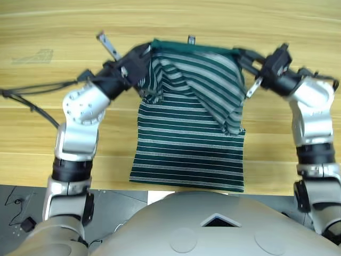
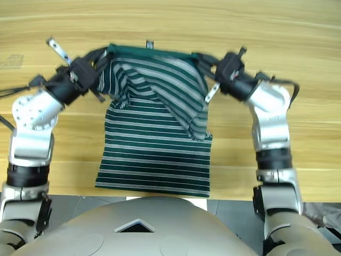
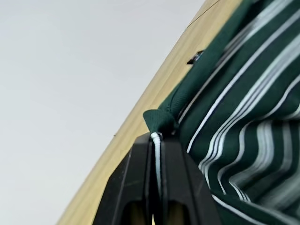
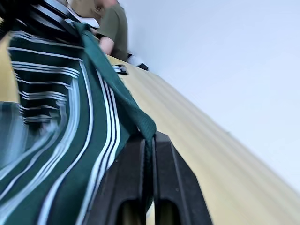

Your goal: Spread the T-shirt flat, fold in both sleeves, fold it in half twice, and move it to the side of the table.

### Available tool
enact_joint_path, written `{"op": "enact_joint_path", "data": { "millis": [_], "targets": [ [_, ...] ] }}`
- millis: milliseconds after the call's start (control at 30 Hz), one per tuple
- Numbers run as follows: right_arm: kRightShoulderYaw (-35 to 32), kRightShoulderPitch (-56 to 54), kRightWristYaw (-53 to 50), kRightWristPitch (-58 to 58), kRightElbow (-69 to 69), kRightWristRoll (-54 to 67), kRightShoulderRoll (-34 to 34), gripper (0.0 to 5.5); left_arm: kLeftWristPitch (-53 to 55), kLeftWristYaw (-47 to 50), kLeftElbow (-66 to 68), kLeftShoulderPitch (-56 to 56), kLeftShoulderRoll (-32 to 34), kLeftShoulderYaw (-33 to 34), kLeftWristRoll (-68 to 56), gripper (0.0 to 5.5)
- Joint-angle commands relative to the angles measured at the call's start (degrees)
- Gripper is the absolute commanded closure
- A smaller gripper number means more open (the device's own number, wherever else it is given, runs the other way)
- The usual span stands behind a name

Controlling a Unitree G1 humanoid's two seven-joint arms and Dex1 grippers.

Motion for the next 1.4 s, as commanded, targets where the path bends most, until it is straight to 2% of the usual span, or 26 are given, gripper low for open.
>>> {"op": "enact_joint_path", "data": {
  "millis": [33,67,133,267,467,533,633,700,767,900,1000,1200,1333,1367,1400],
  "targets": [
    [1.4,-41.5,-22.0,-4.4,34.4,-15.5,-2.4,5.49,-2.0,10.4,41.0,-47.3,-2.3,-2.8,9.5,5.45],
    [3.0,-48.3,-30.4,-4.5,38.7,-20.1,-3.9,5.49,-2.0,16.5,49.0,-56.5,-3.0,-2.6,11.1,5.45],
    [4.0,-56.0,-39.9,-4.6,42.7,-24.2,-6.1,5.49,-2.9,22.8,56.4,-67.4,-3.0,-2.2,12.1,5.45],
    [5.1,-58.2,-45.2,-9.1,43.1,-28.1,-8.6,5.49,-6.7,19.4,55.4,-69.8,-1.7,-3.7,11.9,5.45],
    [8.8,-44.7,-41.8,-21.6,38.2,-31.4,-7.4,5.49,-12.2,4.5,41.8,-52.3,-0.3,-7.9,9.9,5.45],
    [12.6,-30.3,-35.7,-25.4,28.4,-29.4,-6.3,5.49,-11.5,-2.5,29.7,-38.2,1.9,-10.8,8.2,5.45],
    [18.3,-10.0,-25.3,-24.8,13.2,-23.3,-5.8,5.49,-8.5,-8.8,12.9,-15.7,3.4,-14.8,4.0,5.45],
    [19.2,-4.4,-17.5,-21.4,5.5,-17.9,-7.9,5.49,-7.6,-10.1,7.6,-6.8,2.6,-17.7,4.2,5.45],
    [18.5,-3.7,-10.9,-20.4,2.0,-14.8,-10.3,5.49,-7.0,-11.2,2.6,-0.5,2.5,-19.5,4.7,5.45],
    [14.9,-1.8,-4.9,-16.8,-0.9,-10.7,-11.9,5.49,-5.1,-12.7,-4.7,3.8,4.6,-17.3,5.1,5.45],
    [13.3,2.6,-1.8,-15.5,-5.3,-8.1,-13.2,5.49,-5.1,-14.4,-10.8,6.6,9.4,-14.3,5.3,5.45],
    [14.7,10.8,4.8,-13.1,-17.7,-9.7,-17.1,5.49,-5.8,-20.3,-25.9,15.4,17.8,-12.2,4.8,5.45],
    [19.0,10.8,6.2,-12.6,-22.2,-11.6,-12.0,5.49,-7.1,-20.5,-25.8,18.8,17.9,-14.4,7.3,5.45],
    [20.7,10.6,6.1,-13.1,-22.1,-12.9,-10.3,5.5,-7.9,-20.4,-25.0,19.7,18.0,-15.3,8.5,5.1],
    [22.9,11.1,6.6,-13.7,-21.6,-14.3,-8.9,5.5,-8.8,-20.5,-24.1,21.1,18.3,-16.3,9.7,5.06]
  ]
}}
